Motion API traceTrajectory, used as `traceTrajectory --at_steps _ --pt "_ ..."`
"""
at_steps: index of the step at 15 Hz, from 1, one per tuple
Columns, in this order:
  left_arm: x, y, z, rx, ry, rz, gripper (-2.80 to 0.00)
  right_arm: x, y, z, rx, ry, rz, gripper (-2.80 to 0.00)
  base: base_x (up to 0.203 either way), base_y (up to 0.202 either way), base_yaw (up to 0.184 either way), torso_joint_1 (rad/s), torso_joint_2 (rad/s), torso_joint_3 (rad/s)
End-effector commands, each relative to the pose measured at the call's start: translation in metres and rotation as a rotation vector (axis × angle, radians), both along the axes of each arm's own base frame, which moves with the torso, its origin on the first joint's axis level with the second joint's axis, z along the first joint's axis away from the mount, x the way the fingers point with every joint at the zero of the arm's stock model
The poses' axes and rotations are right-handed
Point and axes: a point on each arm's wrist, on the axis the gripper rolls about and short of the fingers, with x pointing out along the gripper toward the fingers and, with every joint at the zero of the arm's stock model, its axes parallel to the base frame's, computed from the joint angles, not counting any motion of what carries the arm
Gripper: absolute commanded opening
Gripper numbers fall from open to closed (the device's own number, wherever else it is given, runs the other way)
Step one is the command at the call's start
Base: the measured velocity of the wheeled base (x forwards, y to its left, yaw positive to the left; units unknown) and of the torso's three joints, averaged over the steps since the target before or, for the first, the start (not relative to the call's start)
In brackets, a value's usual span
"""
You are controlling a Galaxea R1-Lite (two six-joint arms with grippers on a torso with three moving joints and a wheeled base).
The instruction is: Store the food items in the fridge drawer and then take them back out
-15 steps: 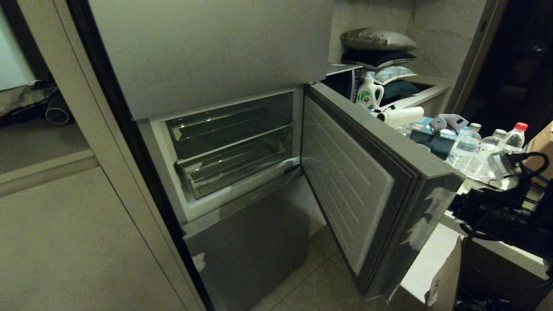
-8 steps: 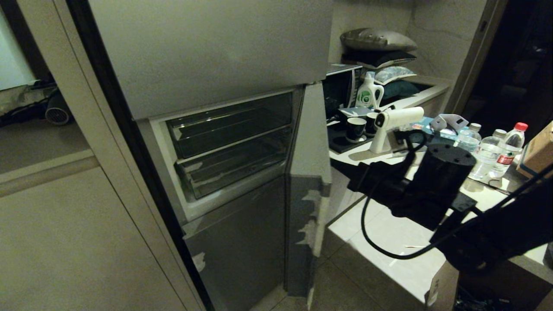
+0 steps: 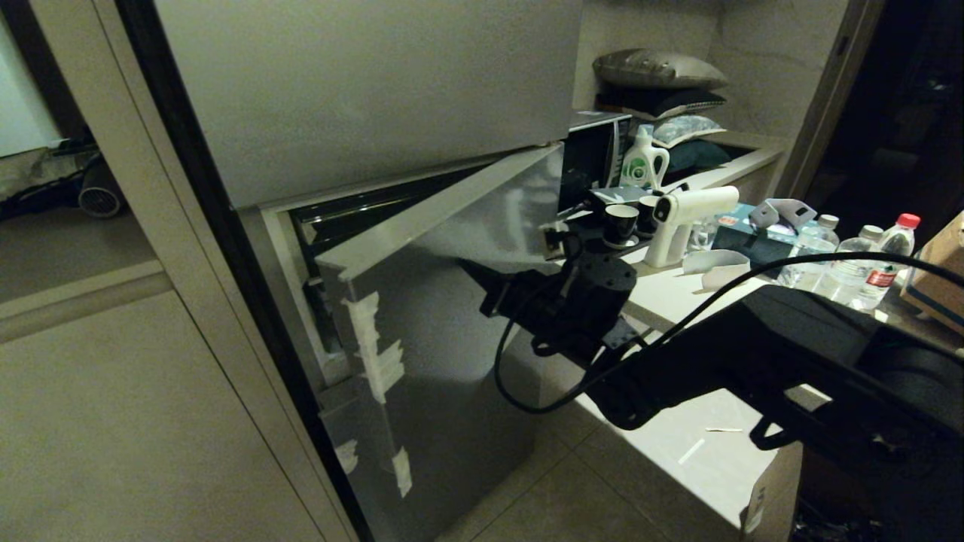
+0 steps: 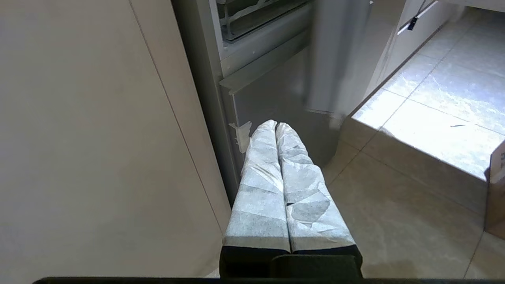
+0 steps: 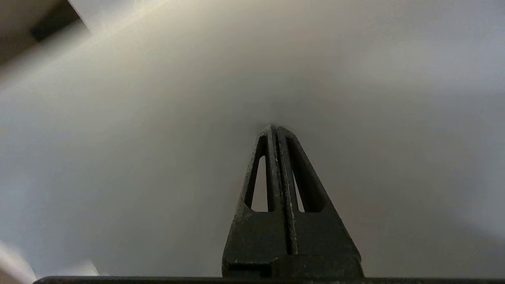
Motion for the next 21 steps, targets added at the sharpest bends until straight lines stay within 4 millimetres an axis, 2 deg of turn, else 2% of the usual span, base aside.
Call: traceTrajectory --at_steps 1,4,6,8,10,13,16,17,19,21 --pt "0.0 0.0 0.0 -0.009 0.002 0.001 -2.8 0.022 0.026 -0.041 -0.04 -0.023 0.005 -2.8 0.0 0.0 0.0 0.0 0.0 0.0" --pt "0.0 0.0 0.0 -0.014 0.002 0.014 -2.8 0.038 0.044 -0.056 -0.096 -0.109 -0.022 -2.8 0.0 0.0 0.0 0.0 0.0 0.0" --pt "0.001 0.001 0.002 -0.015 -0.033 0.038 -2.8 0.039 0.058 -0.068 -0.151 -0.159 -0.061 -2.8 0.0 0.0 0.0 0.0 0.0 0.0" --pt "-0.006 0.0 0.033 -0.009 -0.175 -0.013 -2.8 0.036 0.063 -0.07 -0.157 -0.156 -0.083 -2.8 0.0 0.0 0.0 0.0 0.0 0.0" --pt "-0.002 -0.003 0.066 -0.024 -0.175 -0.145 -2.8 0.035 0.064 -0.069 -0.156 -0.157 -0.084 -2.8 0.0 0.0 0.0 0.0 0.0 0.0" --pt "0.037 -0.008 0.103 -0.113 0.011 -0.344 -2.8 0.036 0.063 -0.067 -0.155 -0.158 -0.092 -2.8 0.0 0.0 0.0 0.0 0.0 0.0" --pt "0.09 -0.013 0.124 -0.175 0.143 -0.494 -2.8 0.035 0.061 -0.06 -0.137 -0.167 -0.137 -2.8 0.0 0.0 0.0 0.0 0.0 0.0" --pt "0.099 -0.014 0.125 -0.182 0.158 -0.514 -2.8 0.033 0.06 -0.055 -0.133 -0.166 -0.153 -2.8 0.0 0.0 0.0 0.0 0.0 0.0" --pt "0.099 -0.014 0.128 -0.176 0.129 -0.495 -2.8 0.019 0.055 -0.037 -0.149 -0.154 -0.158 -2.8 0.0 0.0 0.0 0.0 0.0 0.0" --pt "0.078 -0.011 0.129 -0.151 0.022 -0.418 -2.8 -0.009 0.047 -0.006 -0.166 -0.141 -0.137 -2.8 0.0 0.0 0.0 0.0 0.0 0.0"
